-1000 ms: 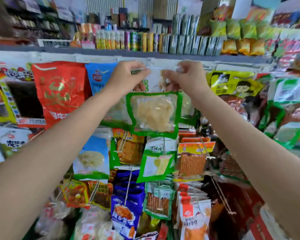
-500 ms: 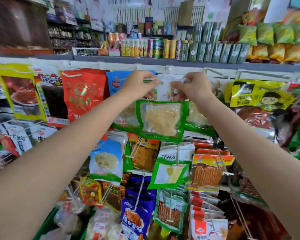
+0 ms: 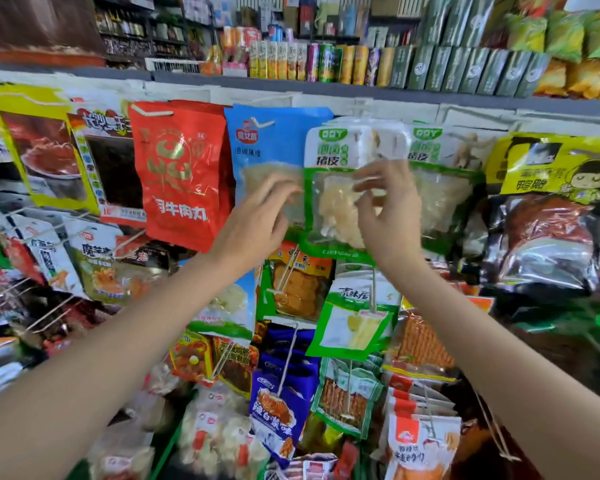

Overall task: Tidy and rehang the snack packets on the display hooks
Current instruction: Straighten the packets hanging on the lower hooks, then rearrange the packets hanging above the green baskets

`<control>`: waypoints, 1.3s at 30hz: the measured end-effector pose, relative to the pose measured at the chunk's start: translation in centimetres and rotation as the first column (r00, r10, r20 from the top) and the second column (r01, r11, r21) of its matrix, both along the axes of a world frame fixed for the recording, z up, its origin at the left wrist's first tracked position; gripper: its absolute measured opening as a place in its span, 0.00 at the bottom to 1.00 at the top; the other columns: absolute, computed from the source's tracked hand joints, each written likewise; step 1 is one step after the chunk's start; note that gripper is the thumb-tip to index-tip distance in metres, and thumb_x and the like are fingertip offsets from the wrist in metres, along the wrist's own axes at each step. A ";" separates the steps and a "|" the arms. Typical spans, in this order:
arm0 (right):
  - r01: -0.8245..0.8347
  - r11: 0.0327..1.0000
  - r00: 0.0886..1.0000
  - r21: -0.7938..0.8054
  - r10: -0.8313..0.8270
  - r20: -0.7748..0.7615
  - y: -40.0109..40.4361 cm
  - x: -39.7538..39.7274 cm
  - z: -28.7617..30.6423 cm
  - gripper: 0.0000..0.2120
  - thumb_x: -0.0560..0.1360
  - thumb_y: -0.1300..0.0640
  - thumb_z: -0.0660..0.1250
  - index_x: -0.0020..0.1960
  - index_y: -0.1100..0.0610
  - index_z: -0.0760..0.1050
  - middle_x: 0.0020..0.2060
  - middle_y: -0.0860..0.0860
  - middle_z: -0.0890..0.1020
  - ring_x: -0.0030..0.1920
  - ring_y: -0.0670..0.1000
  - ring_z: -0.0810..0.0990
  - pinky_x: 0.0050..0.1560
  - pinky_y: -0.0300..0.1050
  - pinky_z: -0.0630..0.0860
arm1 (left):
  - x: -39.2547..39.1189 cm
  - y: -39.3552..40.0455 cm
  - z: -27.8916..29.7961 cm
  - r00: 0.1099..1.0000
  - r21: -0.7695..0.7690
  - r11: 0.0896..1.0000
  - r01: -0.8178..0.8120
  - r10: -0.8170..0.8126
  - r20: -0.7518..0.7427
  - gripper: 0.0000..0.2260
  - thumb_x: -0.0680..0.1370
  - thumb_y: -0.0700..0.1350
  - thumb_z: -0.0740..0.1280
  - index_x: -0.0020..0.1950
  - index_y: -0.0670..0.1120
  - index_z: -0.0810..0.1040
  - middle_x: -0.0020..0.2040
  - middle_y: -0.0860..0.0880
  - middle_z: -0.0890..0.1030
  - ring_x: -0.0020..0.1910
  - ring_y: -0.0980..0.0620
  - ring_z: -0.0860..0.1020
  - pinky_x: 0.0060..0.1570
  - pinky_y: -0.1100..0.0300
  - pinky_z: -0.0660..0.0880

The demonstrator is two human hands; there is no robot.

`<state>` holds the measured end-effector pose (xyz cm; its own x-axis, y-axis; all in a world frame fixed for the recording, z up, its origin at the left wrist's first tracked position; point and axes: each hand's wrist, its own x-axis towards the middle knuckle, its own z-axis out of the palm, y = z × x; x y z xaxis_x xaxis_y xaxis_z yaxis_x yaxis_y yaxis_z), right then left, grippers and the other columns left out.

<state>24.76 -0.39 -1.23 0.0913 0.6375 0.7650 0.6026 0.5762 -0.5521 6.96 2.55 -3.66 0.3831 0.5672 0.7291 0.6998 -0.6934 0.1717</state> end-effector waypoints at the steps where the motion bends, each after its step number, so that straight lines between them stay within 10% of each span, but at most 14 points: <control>1: -0.069 0.998 0.996 0.004 0.069 0.049 -0.4 -1.3 -0.8 0.11 0.68 0.70 0.56 0.46 0.63 0.75 0.45 0.56 0.77 0.43 0.53 0.79 0.43 0.41 0.74 | -1.4 0.0 -1.1 1.000 -0.016 1.000 -0.010 0.010 -0.005 0.15 0.74 0.32 0.59 0.60 0.40 0.73 0.60 0.44 0.72 0.36 0.55 0.71 0.35 0.59 0.73; 6: -0.199 0.940 0.901 -0.276 0.286 0.327 0.9 -9.3 -4.8 0.13 0.69 0.70 0.56 0.46 0.65 0.78 0.46 0.60 0.79 0.48 0.60 0.78 0.50 0.49 0.73 | -8.9 0.5 -4.5 0.991 -0.061 0.990 -0.125 0.122 -0.047 0.15 0.72 0.31 0.58 0.56 0.40 0.75 0.56 0.46 0.72 0.37 0.50 0.74 0.33 0.51 0.76; 11: 0.155 0.746 0.796 -0.648 0.294 0.529 5.6 -15.3 -8.9 0.23 0.75 0.62 0.61 0.69 0.62 0.63 0.68 0.61 0.64 0.71 0.58 0.60 0.64 0.42 0.58 | -16.2 0.5 -5.6 0.966 -0.095 0.964 -0.250 0.242 -0.090 0.14 0.74 0.32 0.60 0.57 0.42 0.75 0.56 0.45 0.74 0.50 0.52 0.70 0.43 0.58 0.70; 17: 0.132 0.539 0.988 -0.832 -0.006 0.152 10.0 -18.0 -13.0 0.19 0.73 0.61 0.67 0.60 0.65 0.67 0.52 0.62 0.78 0.54 0.62 0.78 0.50 0.53 0.77 | -22.5 1.4 -7.2 0.954 -0.193 0.946 -0.262 0.225 -0.196 0.15 0.74 0.33 0.60 0.60 0.41 0.73 0.57 0.44 0.72 0.53 0.45 0.73 0.45 0.57 0.73; 21: 0.258 0.604 0.961 -0.754 -0.080 0.265 9.6 -18.7 -13.3 0.09 0.74 0.65 0.62 0.51 0.66 0.78 0.46 0.63 0.82 0.44 0.62 0.82 0.46 0.54 0.80 | -23.9 2.3 -8.2 0.945 -0.238 0.940 -0.245 0.177 -0.276 0.16 0.75 0.35 0.59 0.63 0.43 0.71 0.60 0.47 0.71 0.51 0.51 0.74 0.35 0.66 0.67; 25: -0.027 0.509 0.998 -0.860 -0.041 -0.056 7.8 -20.0 -12.3 0.09 0.78 0.67 0.56 0.56 0.66 0.72 0.43 0.62 0.77 0.42 0.65 0.83 0.46 0.59 0.80 | -23.5 2.7 -8.1 0.959 -0.230 0.962 -0.145 0.079 -0.272 0.14 0.76 0.36 0.59 0.61 0.43 0.72 0.57 0.48 0.72 0.31 0.49 0.74 0.28 0.53 0.73; 28: -0.169 0.417 0.985 -0.893 0.029 -0.173 5.3 -21.0 -11.8 0.05 0.79 0.64 0.57 0.53 0.61 0.69 0.43 0.60 0.77 0.46 0.67 0.82 0.50 0.60 0.79 | -22.6 2.5 -8.2 0.965 -0.226 0.973 -0.046 -0.014 -0.261 0.14 0.76 0.37 0.60 0.61 0.43 0.73 0.57 0.48 0.74 0.22 0.57 0.64 0.22 0.63 0.64; 33: -0.230 0.340 0.966 -0.912 0.194 -0.171 1.8 -20.5 -9.2 0.05 0.79 0.65 0.57 0.45 0.59 0.67 0.40 0.55 0.76 0.37 0.57 0.84 0.39 0.44 0.81 | -20.8 1.4 -7.9 0.957 -0.427 0.904 0.023 -0.143 -0.251 0.21 0.76 0.42 0.62 0.69 0.48 0.66 0.66 0.52 0.70 0.34 0.51 0.76 0.30 0.62 0.62; 39: -0.131 0.557 0.988 -0.820 0.139 -0.063 0.4 -18.0 -3.0 0.02 0.78 0.65 0.59 0.47 0.60 0.69 0.27 0.59 0.77 0.21 0.48 0.79 0.26 0.37 0.77 | -18.7 2.4 -4.7 0.959 -0.763 0.588 0.269 -0.240 0.153 0.05 0.77 0.41 0.64 0.49 0.39 0.73 0.30 0.46 0.76 0.22 0.55 0.78 0.25 0.61 0.74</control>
